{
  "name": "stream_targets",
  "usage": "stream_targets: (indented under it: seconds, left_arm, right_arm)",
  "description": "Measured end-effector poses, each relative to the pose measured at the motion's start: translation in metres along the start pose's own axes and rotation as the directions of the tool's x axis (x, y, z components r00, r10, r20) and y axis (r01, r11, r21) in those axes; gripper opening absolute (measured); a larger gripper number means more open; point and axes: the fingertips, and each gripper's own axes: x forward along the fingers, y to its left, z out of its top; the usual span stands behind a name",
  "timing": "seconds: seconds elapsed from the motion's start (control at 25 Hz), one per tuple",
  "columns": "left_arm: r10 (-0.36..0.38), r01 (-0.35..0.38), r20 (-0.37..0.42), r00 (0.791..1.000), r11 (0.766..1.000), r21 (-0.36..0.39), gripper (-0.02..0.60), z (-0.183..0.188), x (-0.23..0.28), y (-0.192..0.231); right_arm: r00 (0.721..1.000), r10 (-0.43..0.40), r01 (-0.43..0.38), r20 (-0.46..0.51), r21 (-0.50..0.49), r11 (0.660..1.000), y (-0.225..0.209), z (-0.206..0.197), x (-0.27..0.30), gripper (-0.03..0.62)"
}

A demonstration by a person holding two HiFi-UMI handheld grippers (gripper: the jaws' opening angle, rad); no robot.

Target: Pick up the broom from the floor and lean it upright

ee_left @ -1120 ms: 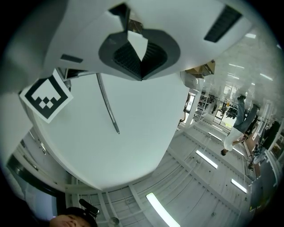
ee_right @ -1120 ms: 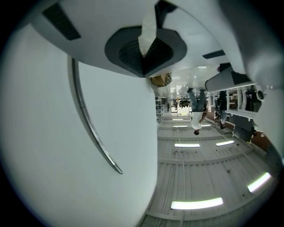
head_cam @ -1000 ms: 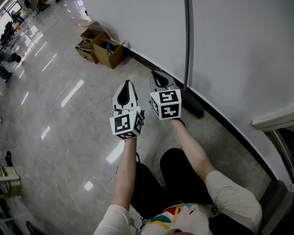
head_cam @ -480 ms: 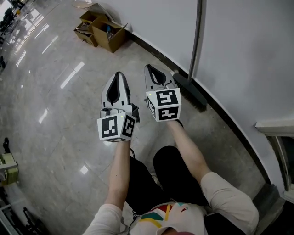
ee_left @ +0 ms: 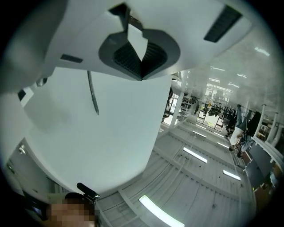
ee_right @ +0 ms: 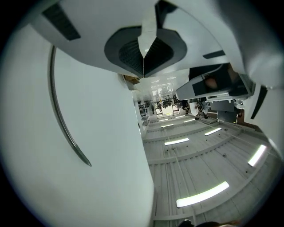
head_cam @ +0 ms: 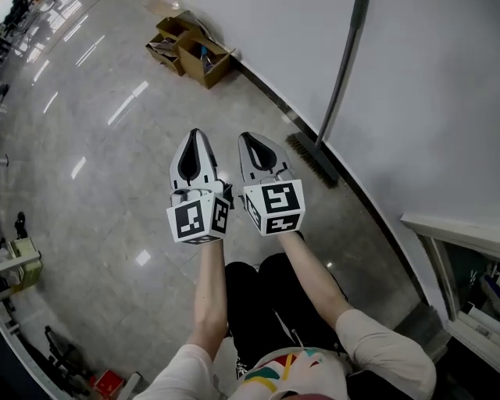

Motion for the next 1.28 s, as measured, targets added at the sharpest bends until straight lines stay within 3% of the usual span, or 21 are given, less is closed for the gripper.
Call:
stream_targets:
  seconds: [0.16,0.28,0.36,0.48,0.6,0.68,0.84,1.28]
  left_arm:
    - [0.023,-0.023,-0.031,0.999,1.000,-0.019,0.045,0.124,-0.021,-0.023]
    - [-0.043,0.037,-0.118,0.992,0.998,-0.057,0.044,0.217,-0.040,-0.059]
    - [-0.092,0.088,-0.141,0.986,0.996,-0.034,0.045,0.290,-0.050,-0.087]
    - [-0.077,0.077,-0.057,0.995,0.997,0.000,0.045,0.409,-0.064,-0.110]
    - [-0.080,0.080,0.027,0.996,0.997,0.001,0.044,0.487,-0.096,-0.135]
    - [-0.077,0.076,0.049,0.996,0.997,0.033,0.044,0.508,-0.127,-0.150]
    - [-0.029,0.026,0.065,0.997,0.999,0.035,0.044,0.510,-0.170,-0.177]
    - [-0.021,0.008,0.077,0.997,0.986,0.165,0.044,0.531,-0.207,-0.194]
  right_arm:
    - [0.998,-0.013,0.011,-0.054,-0.027,1.000,0.030,0.120,-0.048,0.014]
    - [0.994,0.011,-0.017,-0.112,-0.046,0.999,0.069,0.215,-0.094,0.014]
    - [0.990,0.055,-0.068,-0.129,-0.101,0.993,0.108,0.281,-0.124,0.014]
    - [0.994,0.085,-0.097,-0.070,-0.192,0.977,0.144,0.386,-0.159,0.014]
    - [0.995,0.095,-0.094,-0.007,-0.212,0.973,0.158,0.451,-0.207,0.014]
    - [0.993,0.119,-0.112,0.019,-0.205,0.972,0.170,0.467,-0.242,0.014]
    - [0.991,0.136,-0.127,0.004,-0.329,0.936,0.180,0.466,-0.286,0.014]
    - [0.983,0.159,-0.122,0.089,-0.326,0.937,0.203,0.489,-0.321,0.014]
